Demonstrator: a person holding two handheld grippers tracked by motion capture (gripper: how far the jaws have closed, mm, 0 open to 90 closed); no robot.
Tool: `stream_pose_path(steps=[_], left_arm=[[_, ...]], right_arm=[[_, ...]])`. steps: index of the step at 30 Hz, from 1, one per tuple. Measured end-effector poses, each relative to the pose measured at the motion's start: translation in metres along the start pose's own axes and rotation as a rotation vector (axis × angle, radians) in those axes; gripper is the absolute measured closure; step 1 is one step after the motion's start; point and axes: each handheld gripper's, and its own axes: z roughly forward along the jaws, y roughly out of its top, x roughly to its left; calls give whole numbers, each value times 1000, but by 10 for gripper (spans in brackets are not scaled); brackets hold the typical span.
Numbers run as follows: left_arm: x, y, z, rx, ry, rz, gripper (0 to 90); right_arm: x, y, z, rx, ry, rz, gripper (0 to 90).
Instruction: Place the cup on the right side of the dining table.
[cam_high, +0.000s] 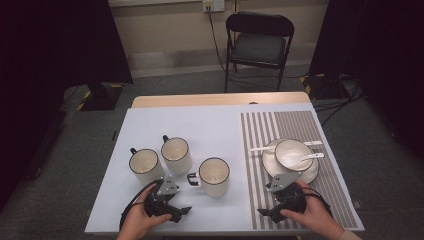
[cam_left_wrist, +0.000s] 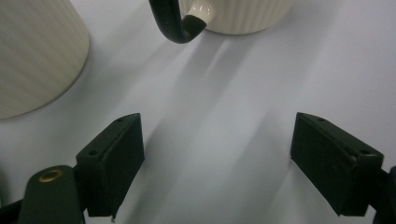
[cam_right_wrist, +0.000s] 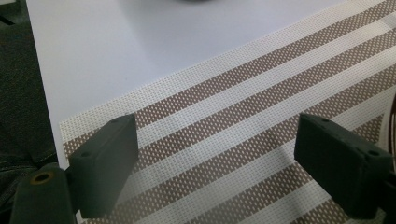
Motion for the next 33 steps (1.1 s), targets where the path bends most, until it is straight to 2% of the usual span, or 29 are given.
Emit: stream_pose_path(steps=[8, 11, 18, 21, 33], left_arm=[[1, 2, -2, 24, -7, 1, 171], [1, 3, -3, 10, -17, -8, 170], [2, 5, -5, 26, -7, 2, 170], [3, 6, -6, 35, -3, -11, 172], [8, 16, -8, 27, -2, -9, 173]], right_arm=[[-3, 7, 2, 4, 8, -8, 132], [-5, 9, 3, 5, 11, -13, 132], [-8, 16, 4, 14, 14, -21, 131], [-8, 20, 5, 18, 20, -31, 131], [-7, 33, 9, 39, 29, -35, 131]])
